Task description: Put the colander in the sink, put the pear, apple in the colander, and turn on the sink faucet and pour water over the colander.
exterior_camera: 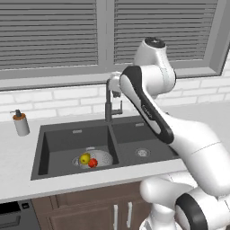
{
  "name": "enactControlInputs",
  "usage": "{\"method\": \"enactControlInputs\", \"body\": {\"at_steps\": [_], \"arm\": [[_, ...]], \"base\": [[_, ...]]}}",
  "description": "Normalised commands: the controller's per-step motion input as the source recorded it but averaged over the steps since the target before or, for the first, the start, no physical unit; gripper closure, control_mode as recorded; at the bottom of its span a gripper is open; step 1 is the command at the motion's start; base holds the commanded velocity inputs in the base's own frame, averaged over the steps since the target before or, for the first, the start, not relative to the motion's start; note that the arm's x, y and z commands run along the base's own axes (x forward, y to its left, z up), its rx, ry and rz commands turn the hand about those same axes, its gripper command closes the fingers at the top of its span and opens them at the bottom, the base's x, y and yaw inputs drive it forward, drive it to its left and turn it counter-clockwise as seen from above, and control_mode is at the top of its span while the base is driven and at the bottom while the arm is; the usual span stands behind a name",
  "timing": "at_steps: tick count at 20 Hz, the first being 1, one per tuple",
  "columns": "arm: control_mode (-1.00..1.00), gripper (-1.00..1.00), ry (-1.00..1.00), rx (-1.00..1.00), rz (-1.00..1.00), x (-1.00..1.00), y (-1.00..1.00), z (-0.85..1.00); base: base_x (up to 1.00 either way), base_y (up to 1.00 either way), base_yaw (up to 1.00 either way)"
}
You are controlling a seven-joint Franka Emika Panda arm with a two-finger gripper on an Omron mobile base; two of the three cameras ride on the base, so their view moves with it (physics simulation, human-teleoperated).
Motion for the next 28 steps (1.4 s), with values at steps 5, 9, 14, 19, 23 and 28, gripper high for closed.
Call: {"method": "enactControlInputs", "body": {"at_steps": [5,9,14,19,23,28], "arm": [[-1.0,-1.0,0.0,-0.07,0.12,0.27,-0.37,-0.14],[-1.0,-1.0,0.0,-0.08,0.16,0.49,-0.06,-0.42],[-1.0,-1.0,0.0,-0.02,0.16,0.42,0.03,-0.05],[-1.0,-1.0,0.0,0.0,0.06,0.37,0.13,0.0],[-1.0,-1.0,0.0,0.0,0.0,0.18,0.23,0.0],[-1.0,-1.0,0.0,0.0,-0.04,0.32,0.23,0.0]], "base": [[0.0,0.0,0.0],[0.0,0.0,0.0],[0.0,0.0,0.0],[0.0,0.0,0.0],[0.0,0.0,0.0],[0.0,0.0,0.0]]}}
